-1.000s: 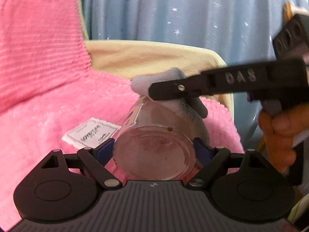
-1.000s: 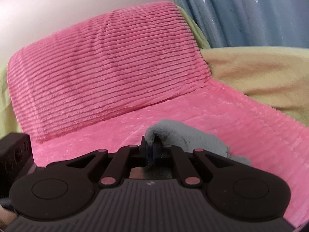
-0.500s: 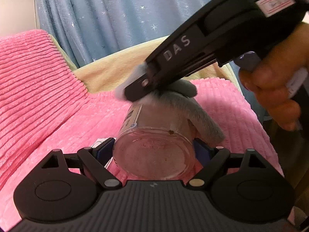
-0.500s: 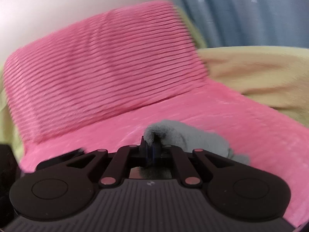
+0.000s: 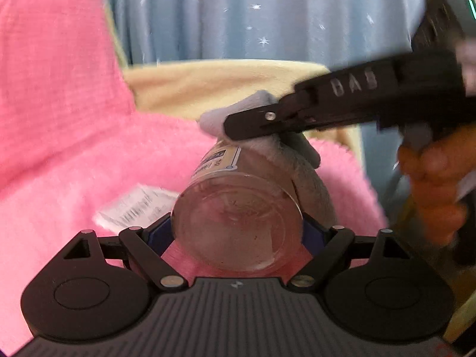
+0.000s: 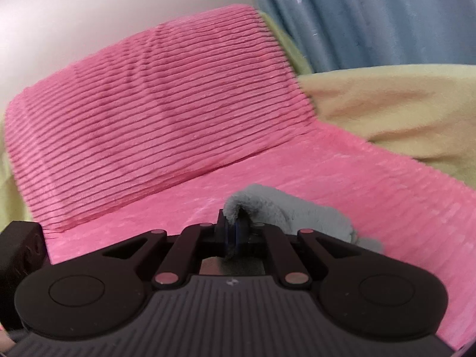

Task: Clean container
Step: 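Rub the cloth around the jar's bottom edge with the right tool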

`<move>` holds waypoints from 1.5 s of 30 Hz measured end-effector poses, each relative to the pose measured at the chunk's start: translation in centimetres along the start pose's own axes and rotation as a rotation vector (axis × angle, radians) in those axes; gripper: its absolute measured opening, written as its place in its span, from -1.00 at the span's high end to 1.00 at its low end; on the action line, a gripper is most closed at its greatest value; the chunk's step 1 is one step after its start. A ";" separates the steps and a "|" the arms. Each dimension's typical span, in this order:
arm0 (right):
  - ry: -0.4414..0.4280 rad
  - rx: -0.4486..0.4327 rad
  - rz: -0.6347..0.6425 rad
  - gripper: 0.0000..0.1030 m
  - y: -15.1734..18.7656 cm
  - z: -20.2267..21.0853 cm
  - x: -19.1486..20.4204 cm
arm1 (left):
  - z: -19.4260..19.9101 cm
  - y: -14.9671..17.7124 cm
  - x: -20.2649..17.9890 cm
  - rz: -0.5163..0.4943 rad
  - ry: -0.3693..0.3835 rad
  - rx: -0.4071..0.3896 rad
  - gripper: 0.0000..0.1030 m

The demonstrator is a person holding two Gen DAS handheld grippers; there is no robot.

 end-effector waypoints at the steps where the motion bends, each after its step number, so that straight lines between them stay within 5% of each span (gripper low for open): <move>1: -0.032 0.018 0.010 0.94 0.3 -0.3 0.7 | 0.0 0.1 -0.3 -0.041 -0.020 -0.005 -0.67; 5: -0.078 0.072 0.073 0.94 0.9 -1.1 2.2 | 0.1 0.5 -1.5 -0.164 -0.059 -0.017 -0.67; 10: 0.092 -0.006 0.041 0.96 -0.1 -0.3 -0.9 | 0.0 0.4 -1.8 -0.184 -0.061 -0.019 -0.67; 13: 0.091 -0.022 0.010 0.96 -0.2 0.1 -1.6 | 0.3 0.5 -1.2 -0.097 -0.015 -0.002 -0.69; 19: 0.098 -0.015 0.039 0.96 0.0 -0.1 -1.1 | -0.1 0.6 2.1 0.271 0.139 0.051 -0.71; 22: 0.104 -0.017 0.035 0.96 0.0 -0.1 -1.1 | -0.4 0.9 2.6 0.341 0.171 0.077 -0.69; 24: 0.105 -0.018 0.031 0.95 0.0 0.0 -0.8 | -0.3 0.7 2.3 0.304 0.152 0.063 -0.68; 32: -0.096 0.091 0.099 0.94 1.2 -1.2 2.9 | 0.6 0.6 -1.6 -0.151 -0.062 -0.039 -0.68; 34: -0.073 0.086 0.112 0.96 1.1 -1.3 2.6 | 0.5 0.7 -2.3 -0.197 -0.075 -0.048 -0.68; 38: 0.089 0.013 0.099 0.96 0.2 -0.7 0.1 | 0.6 1.0 -2.6 -0.208 -0.073 -0.049 -0.68; 45: 0.104 -0.013 0.071 0.96 0.1 -0.5 -0.6 | 0.5 0.9 -0.2 0.060 0.049 0.009 -0.72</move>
Point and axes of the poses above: each gripper's, at about its wrist camera, not at the fingertips, and z roughly against the way its jaws point, x to its left, y to its underside, the point moved 6 cm from there along -z, roughly the way its jaws point, and after that the axes turned 12 degrees about -y, right-handed, at the moved point
